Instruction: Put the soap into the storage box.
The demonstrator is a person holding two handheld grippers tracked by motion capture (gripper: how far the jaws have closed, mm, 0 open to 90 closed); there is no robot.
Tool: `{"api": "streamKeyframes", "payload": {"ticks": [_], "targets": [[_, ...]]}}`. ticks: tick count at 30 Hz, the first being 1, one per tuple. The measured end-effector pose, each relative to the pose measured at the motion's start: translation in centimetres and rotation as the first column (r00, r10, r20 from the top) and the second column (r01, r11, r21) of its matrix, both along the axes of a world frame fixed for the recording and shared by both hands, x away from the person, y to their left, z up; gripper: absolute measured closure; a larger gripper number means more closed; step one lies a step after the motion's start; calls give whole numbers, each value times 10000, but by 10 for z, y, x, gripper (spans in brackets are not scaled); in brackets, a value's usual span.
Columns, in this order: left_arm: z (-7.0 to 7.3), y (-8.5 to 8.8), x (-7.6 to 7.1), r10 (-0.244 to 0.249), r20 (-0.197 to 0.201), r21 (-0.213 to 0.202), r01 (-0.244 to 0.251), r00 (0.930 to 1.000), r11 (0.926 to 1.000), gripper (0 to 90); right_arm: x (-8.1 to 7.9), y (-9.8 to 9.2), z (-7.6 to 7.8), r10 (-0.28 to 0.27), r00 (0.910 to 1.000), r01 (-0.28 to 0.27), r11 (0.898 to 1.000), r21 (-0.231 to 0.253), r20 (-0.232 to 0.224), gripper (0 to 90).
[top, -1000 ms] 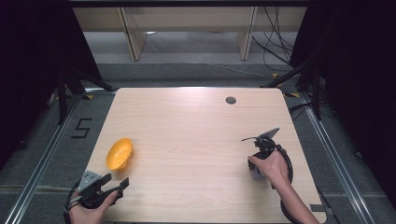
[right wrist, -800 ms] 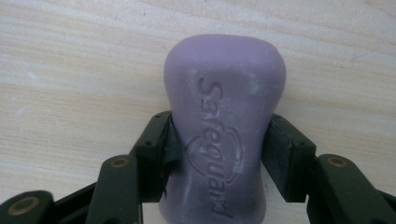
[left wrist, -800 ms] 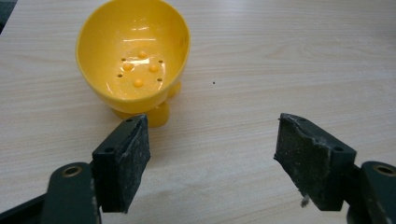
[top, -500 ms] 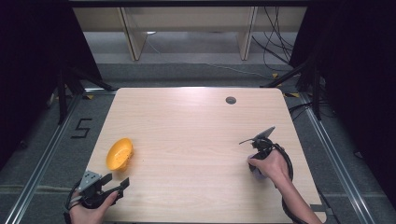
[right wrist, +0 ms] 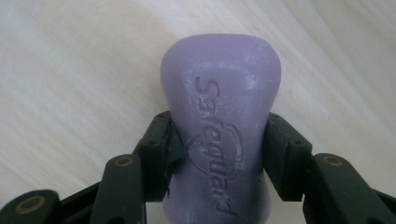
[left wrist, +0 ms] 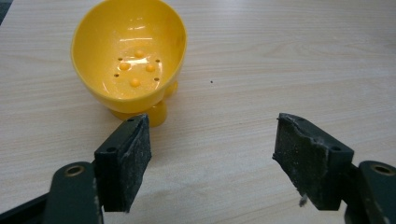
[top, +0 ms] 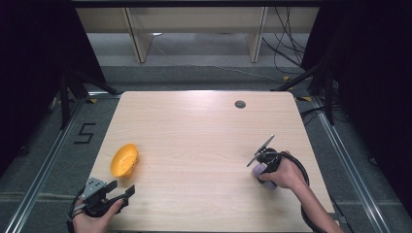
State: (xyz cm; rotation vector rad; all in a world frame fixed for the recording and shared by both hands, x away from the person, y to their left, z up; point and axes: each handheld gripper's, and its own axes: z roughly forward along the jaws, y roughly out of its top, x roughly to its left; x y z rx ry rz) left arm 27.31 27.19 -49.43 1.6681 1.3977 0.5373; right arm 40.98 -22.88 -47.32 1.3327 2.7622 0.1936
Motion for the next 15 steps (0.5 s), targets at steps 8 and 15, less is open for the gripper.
{"api": "streamKeyframes", "payload": {"ticks": [8,15], "targets": [[0,0,0,25,38,-81,-25,10000,10000,266,-13,9,12,4480,8919,-4501,8926,254,611,499],[0,-1,0,-60,-37,-106,60,10000,9999,274,-18,6,21,6373,7672,-6360,7705,-433,720,499]]}}
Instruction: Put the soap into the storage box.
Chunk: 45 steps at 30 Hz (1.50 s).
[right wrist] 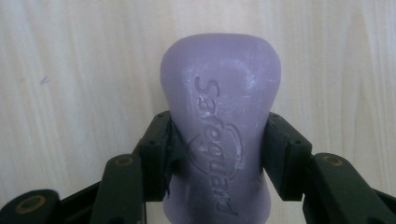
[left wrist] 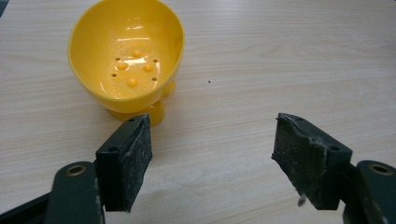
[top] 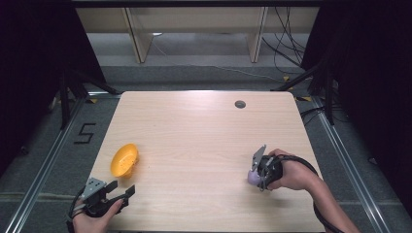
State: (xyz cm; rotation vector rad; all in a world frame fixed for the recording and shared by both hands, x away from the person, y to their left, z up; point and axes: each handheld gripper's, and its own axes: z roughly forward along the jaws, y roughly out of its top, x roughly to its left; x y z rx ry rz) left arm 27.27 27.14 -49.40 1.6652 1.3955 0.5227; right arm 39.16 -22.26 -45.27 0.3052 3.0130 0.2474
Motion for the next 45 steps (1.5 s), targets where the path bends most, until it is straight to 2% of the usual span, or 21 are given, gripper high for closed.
{"api": "streamKeyframes", "payload": {"ticks": [2,4,5,9,10,11,13,14,17,18,19,22,27,30,32,36,37,41,43,44,45], "targets": [[0,0,0,-35,19,9,35,10000,10000,278,-4,1,1,291,9995,-291,9996,-32,-90,499],[0,-1,0,-57,-39,31,57,10000,10000,280,-3,2,1,1189,9929,-1188,9928,131,1,499],[1,-1,0,-90,-66,27,90,9999,10000,281,-7,3,1,842,9964,-842,9964,51,-27,499],[0,-2,1,-239,-52,-68,239,9997,9997,283,-10,8,3,1109,9932,-1105,9938,-126,340,499],[0,-3,1,-198,-22,-149,198,9998,9997,283,-13,8,5,843,9957,-833,9962,-271,390,499],[0,-3,1,-168,-94,-69,168,9998,9998,283,-10,10,4,1366,9891,-1359,9906,-156,557,499],[-1,-3,1,-266,-47,-49,266,9996,9996,282,-12,14,6,1489,9859,-1487,9889,-86,770,499],[-1,-3,1,-289,-38,-65,288,9996,9996,281,-15,15,7,1155,9896,-1150,9933,-106,859,500],[-1,-4,1,-267,-55,-62,266,9996,9996,281,-18,21,7,1435,9836,-1446,9895,16,1097,499],[-1,-4,1,-269,-60,-62,269,9996,9996,281,-22,22,9,889,9901,-889,9960,-46,1082,499],[-1,-4,1,-268,-59,-70,267,9996,9996,280,-18,23,8,1572,9792,-1582,9874,-24,1282,499],[-1,-5,2,-338,-73,-96,338,9994,9994,280,-24,27,9,876,9874,-902,9958,135,1320,499],[0,-6,2,-345,-112,-54,345,9993,9994,282,-21,29,9,1282,9760,-1366,9900,363,1761,499],[0,-8,3,-451,-46,-101,450,9990,9989,282,-24,32,7,786,9799,-910,9940,603,1834,499],[2,-11,4,-564,-12,-47,564,9984,9984,282,-22,34,8,1086,9741,-1227,9906,602,1985,499],[8,-21,9,-960,-10,-3,960,9954,9954,280,-28,39,12,143,9765,-247,9987,456,2151,499],[10,-24,11,-1039,60,40,1039,9946,9946,280,-26,41,13,431,9733,-566,9969,539,2253,499],[20,-36,18,-1537,-55,127,1538,9881,9880,280,-25,50,16,620,9649,-861,9927,846,2554,499],[22,-39,21,-1743,-161,111,1745,9846,9846,285,-27,53,18,324,9652,-570,9945,879,2594,499],[25,-43,24,-1957,-261,168,1962,9803,9804,285,-26,55,19,684,9596,-957,9915,881,2730,499],[29,-49,28,-2213,-208,203,2218,9750,9749,284,-28,60,20,502,9593,-773,9932,876,2778,499]]}}
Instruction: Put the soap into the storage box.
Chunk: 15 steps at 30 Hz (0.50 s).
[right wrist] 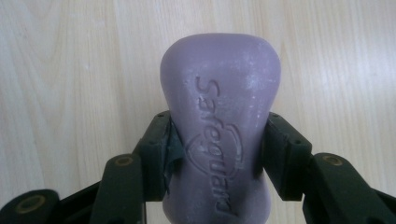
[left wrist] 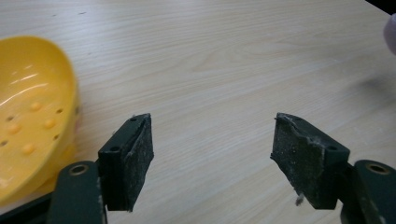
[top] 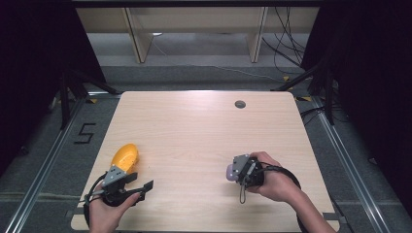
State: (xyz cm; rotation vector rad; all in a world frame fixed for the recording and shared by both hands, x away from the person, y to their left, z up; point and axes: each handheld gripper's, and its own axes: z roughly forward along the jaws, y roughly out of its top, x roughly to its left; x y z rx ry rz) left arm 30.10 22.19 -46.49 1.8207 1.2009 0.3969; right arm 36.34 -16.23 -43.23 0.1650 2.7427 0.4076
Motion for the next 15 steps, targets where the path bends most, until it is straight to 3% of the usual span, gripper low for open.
{"api": "streamKeyframes", "payload": {"ticks": [1,2,3,5,9,10,11,12,13,14,15], "targets": [[2,-2,2,-154,-6,33,154,9999,9999,284,0,2,0,1,10000,-1,10000,18,72,499],[5,-7,5,-290,27,60,290,9996,9996,284,1,4,1,462,9988,-462,9989,-17,172,499],[7,-10,7,-453,-4,121,453,9990,9989,284,-2,7,2,47,9999,-47,10000,69,92,500],[12,-17,13,-707,22,30,707,9975,9975,284,-3,11,3,25,9999,-27,9999,98,147,499],[21,-33,22,-1176,-13,-75,1176,9931,9930,284,-3,15,4,483,9979,-486,9988,69,435,499],[24,-39,25,-1357,-56,-155,1356,9907,9906,284,-9,18,6,-297,9996,296,9995,108,9,499],[26,-43,27,-1569,-148,-93,1568,9875,9876,284,-10,19,7,-248,9996,247,9996,107,113,499],[26,-48,29,-1712,-108,-125,1711,9852,9852,284,-6,20,6,406,9982,-416,9989,200,452,499],[28,-51,30,-1794,-196,-37,1794,9836,9838,284,-12,22,7,-276,9996,273,9994,216,117,499],[29,-56,32,-1899,-175,-172,1897,9816,9817,284,-11,22,7,-36,9997,30,9997,246,248,499],[30,-60,33,-2033,-270,-269,2026,9787,9789,285,-13,23,7,-194,9996,189,9996,227,225,499]]}}
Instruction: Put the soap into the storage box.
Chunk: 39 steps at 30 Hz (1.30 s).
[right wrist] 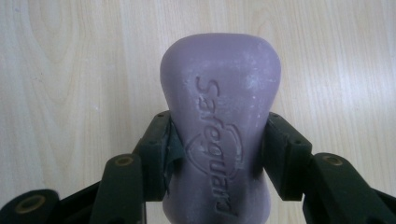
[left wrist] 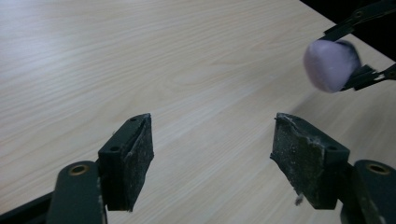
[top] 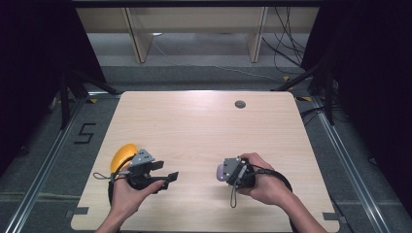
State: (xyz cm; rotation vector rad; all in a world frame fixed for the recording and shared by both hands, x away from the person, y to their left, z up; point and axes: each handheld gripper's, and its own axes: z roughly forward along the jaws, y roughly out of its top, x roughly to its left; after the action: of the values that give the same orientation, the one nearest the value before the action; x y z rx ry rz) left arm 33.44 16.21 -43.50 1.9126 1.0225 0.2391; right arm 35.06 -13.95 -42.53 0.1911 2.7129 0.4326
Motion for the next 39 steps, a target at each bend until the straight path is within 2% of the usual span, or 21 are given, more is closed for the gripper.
{"api": "streamKeyframes", "payload": {"ticks": [3,4,6,7,8,13,15,16,17,19,20,21,22,24,27,28,30,31,33,35,39], "targets": [[5,-11,4,-350,-207,-85,349,9992,9994,285,2,1,0,411,9988,-411,9992,14,278,499],[6,-14,4,-397,-172,-96,395,9991,9992,286,0,2,0,49,9999,-49,10000,4,97,499],[9,-21,6,-502,-153,-101,501,9986,9987,289,0,2,0,122,9999,-122,9999,10,66,499],[10,-25,7,-563,-93,-90,563,9984,9984,290,3,3,-1,684,9970,-687,9976,50,373,499],[11,-27,8,-567,-96,-61,566,9983,9984,291,2,3,-1,365,9989,-368,9993,111,300,499],[17,-42,10,-740,-138,-87,738,9972,9972,291,2,4,-1,372,9989,-376,9992,131,278,499],[20,-52,13,-1063,-283,-110,1060,9939,9943,290,6,5,-1,915,9941,-919,9958,52,584,499],[20,-54,14,-1150,-330,-88,1148,9928,9934,290,0,7,-1,126,9999,-129,9995,300,112,499],[21,-59,15,-1292,-397,13,1293,9908,9916,290,0,8,-2,149,9999,-149,9990,418,-1,499],[20,-66,16,-1291,-523,-67,1289,9903,9916,289,1,9,-2,314,9991,-325,9988,374,276,499],[18,-70,18,-1386,-597,-97,1382,9886,9904,289,5,8,-1,913,9941,-919,9957,77,584,499],[17,-74,19,-1448,-728,-159,1440,9868,9895,290,2,8,0,318,9990,-323,9993,162,317,499],[15,-78,20,-1468,-836,-174,1458,9856,9892,290,1,9,-1,203,9995,-210,9994,282,243,499],[13,-84,22,-1412,-954,-275,1392,9854,9899,290,0,10,-1,221,9997,-226,9986,471,94,499],[11,-91,26,-1506,-1304,-518,1450,9799,9881,293,3,11,-2,851,9949,-872,9954,390,542,499],[10,-93,27,-1591,-1375,-552,1528,9776,9867,295,2,11,-2,586,9971,-609,9970,467,492,499],[10,-97,29,-1555,-1460,-649,1474,9770,9869,302,3,10,-2,651,9959,-681,9966,470,627,499],[9,-98,30,-1566,-1474,-706,1476,9766,9865,308,0,11,-1,306,9990,-322,9983,491,337,499],[8,-101,31,-1584,-1565,-815,1471,9749,9858,316,1,12,-1,378,9986,-396,9979,511,366,499],[8,-104,32,-1599,-1660,-818,1480,9731,9856,325,-2,13,-1,-147,9999,152,9974,709,-80,499],[5,-109,33,-1708,-1844,-981,1548,9679,9831,333,-1,13,-1,116,9998,-124,9980,613,137,499]]}}
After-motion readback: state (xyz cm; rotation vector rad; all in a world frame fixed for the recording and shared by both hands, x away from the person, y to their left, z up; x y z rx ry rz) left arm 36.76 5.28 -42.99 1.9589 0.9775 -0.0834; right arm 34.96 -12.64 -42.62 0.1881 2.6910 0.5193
